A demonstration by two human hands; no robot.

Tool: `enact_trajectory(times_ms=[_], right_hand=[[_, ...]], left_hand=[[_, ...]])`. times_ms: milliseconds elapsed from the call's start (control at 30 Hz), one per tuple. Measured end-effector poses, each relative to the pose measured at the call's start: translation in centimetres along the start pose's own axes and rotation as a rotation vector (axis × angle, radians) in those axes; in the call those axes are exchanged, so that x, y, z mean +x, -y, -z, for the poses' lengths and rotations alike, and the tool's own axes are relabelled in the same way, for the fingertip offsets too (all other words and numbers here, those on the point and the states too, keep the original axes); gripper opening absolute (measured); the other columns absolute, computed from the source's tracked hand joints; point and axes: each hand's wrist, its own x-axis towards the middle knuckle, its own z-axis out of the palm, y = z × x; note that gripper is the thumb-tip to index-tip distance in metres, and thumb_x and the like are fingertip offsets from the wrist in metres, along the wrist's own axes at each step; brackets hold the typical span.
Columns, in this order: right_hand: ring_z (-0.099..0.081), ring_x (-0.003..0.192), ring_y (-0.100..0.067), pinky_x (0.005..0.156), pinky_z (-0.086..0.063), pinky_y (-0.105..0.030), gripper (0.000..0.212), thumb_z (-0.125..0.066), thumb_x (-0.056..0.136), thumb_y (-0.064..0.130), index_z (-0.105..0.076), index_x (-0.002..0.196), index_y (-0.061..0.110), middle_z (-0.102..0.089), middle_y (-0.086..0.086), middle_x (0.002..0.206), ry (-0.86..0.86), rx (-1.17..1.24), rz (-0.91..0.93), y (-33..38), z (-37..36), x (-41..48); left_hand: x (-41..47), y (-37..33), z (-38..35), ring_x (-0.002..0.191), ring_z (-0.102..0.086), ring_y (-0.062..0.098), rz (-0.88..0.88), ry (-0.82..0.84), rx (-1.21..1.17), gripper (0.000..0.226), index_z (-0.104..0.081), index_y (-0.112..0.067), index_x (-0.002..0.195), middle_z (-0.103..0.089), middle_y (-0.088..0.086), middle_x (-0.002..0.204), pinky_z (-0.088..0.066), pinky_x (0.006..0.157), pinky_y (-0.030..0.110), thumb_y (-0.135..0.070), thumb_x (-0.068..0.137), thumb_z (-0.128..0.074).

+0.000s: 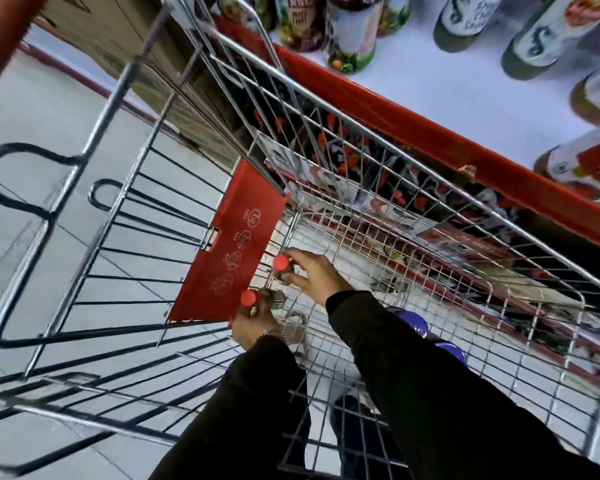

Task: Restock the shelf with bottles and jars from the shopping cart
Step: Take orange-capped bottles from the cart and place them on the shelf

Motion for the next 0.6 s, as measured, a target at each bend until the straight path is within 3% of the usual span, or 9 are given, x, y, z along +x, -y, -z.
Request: enact_trajectory(times_ms=[167, 267, 333, 433, 533, 600], right_hand=[[-0.059, 0.121, -0.018, 0.108, -0.045, -0.034, 0.038, -0.068, 0.093, 0.020, -0.057, 0.129, 0.021, -0.065, -0.004, 0.130, -0.134, 0.069, 0.021, 1.3, 2.8, -4.7], [-0.054, 0.119, -0.009, 0.104, -0.040, -0.025, 0.037, -0.067, 0.094, 0.022, -0.058, 0.130, 0.020, -0.063, -0.002, 0.133, -0.201, 0.076, 0.031, 3.2, 4.9, -7.7], [-0.050, 0.119, -0.004, 0.105, -0.035, -0.022, 0.039, -0.066, 0.095, 0.024, -0.057, 0.133, 0.020, -0.061, 0.000, 0.136, -0.236, 0.079, 0.025, 4.6, 6.5, -9.9], [-0.049, 0.124, -0.005, 0.111, -0.037, -0.028, 0.042, -0.066, 0.095, 0.031, -0.055, 0.135, 0.023, -0.060, 0.002, 0.139, -0.318, 0.103, 0.023, 6.7, 8.5, -12.8], [-0.044, 0.125, -0.003, 0.106, -0.032, -0.011, 0.051, -0.064, 0.096, 0.033, -0.050, 0.142, 0.018, -0.053, 0.009, 0.138, -0.396, 0.139, -0.015, 8.8, 10.4, -15.5], [-0.047, 0.127, -0.006, 0.112, -0.036, -0.023, 0.053, -0.064, 0.095, 0.042, -0.051, 0.141, 0.019, -0.056, 0.004, 0.140, -0.490, 0.093, 0.008, 10.4, 11.8, -17.1]], left_hand=[[-2.3, -1.8, 2.7, 0.112, -0.067, 0.032, -0.018, 0.091, -0.023, 0.040, -0.075, -0.005, 0.114, -0.076, 0.016, 0.112, -0.042, 0.093, 0.031, -0.026, 0.081, -0.082], [-3.8, -3.5, 4.4, 0.107, -0.071, 0.029, -0.102, 0.187, -0.029, 0.042, -0.075, -0.008, 0.113, -0.078, 0.014, 0.109, -0.048, 0.096, 0.033, -0.022, 0.075, -0.086], [-5.0, -4.7, 5.6, 0.105, -0.073, 0.030, -0.185, 0.236, -0.004, 0.046, -0.077, -0.011, 0.111, -0.078, 0.014, 0.107, -0.054, 0.098, 0.038, -0.029, 0.071, -0.089], [-6.8, -6.6, 7.2, 0.102, -0.073, 0.023, -0.310, 0.280, -0.004, 0.048, -0.078, -0.016, 0.108, -0.080, 0.007, 0.104, -0.055, 0.100, 0.043, -0.038, 0.067, -0.090], [-8.5, -8.9, 8.7, 0.103, -0.073, 0.019, -0.461, 0.370, -0.056, 0.045, -0.079, -0.015, 0.107, -0.080, 0.003, 0.104, -0.055, 0.102, 0.043, -0.035, 0.068, -0.089], [-9.6, -11.0, 9.9, 0.103, -0.074, 0.015, -0.535, 0.432, -0.105, 0.046, -0.078, -0.015, 0.108, -0.080, -0.001, 0.105, -0.056, 0.101, 0.042, -0.037, 0.069, -0.088]])
